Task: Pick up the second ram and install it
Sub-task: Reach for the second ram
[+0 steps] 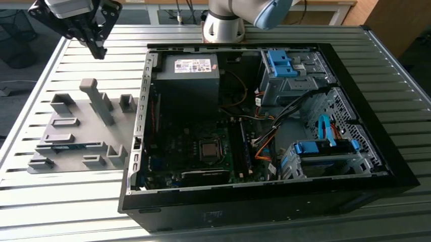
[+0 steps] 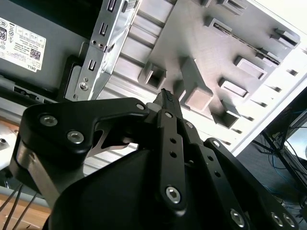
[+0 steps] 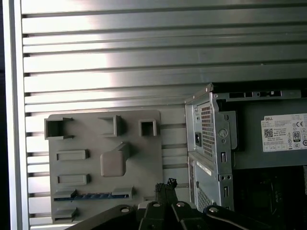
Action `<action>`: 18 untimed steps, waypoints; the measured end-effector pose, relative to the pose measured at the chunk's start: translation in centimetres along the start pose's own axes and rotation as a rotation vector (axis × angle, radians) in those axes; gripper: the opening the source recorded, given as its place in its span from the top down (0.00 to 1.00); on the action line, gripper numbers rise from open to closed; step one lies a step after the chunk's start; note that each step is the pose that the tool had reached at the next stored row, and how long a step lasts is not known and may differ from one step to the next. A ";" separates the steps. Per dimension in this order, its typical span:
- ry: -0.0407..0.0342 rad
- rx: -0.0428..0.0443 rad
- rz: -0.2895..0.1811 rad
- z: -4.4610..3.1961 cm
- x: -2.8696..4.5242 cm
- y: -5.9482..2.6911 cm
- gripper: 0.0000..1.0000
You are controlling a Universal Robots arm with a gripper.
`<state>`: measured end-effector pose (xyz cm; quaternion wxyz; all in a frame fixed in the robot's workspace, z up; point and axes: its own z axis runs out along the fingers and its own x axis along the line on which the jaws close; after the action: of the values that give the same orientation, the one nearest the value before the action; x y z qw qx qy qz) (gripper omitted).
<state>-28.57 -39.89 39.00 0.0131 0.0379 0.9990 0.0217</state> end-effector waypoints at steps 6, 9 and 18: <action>0.0000 0.0001 0.000 -0.02 0.79 -0.06 0.89; 0.0000 0.0000 0.000 -0.03 1.53 -0.31 0.89; 0.0001 0.0000 -0.001 -0.07 2.39 -1.89 0.89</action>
<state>-31.09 -41.60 38.93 0.0130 0.0372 0.9990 0.0217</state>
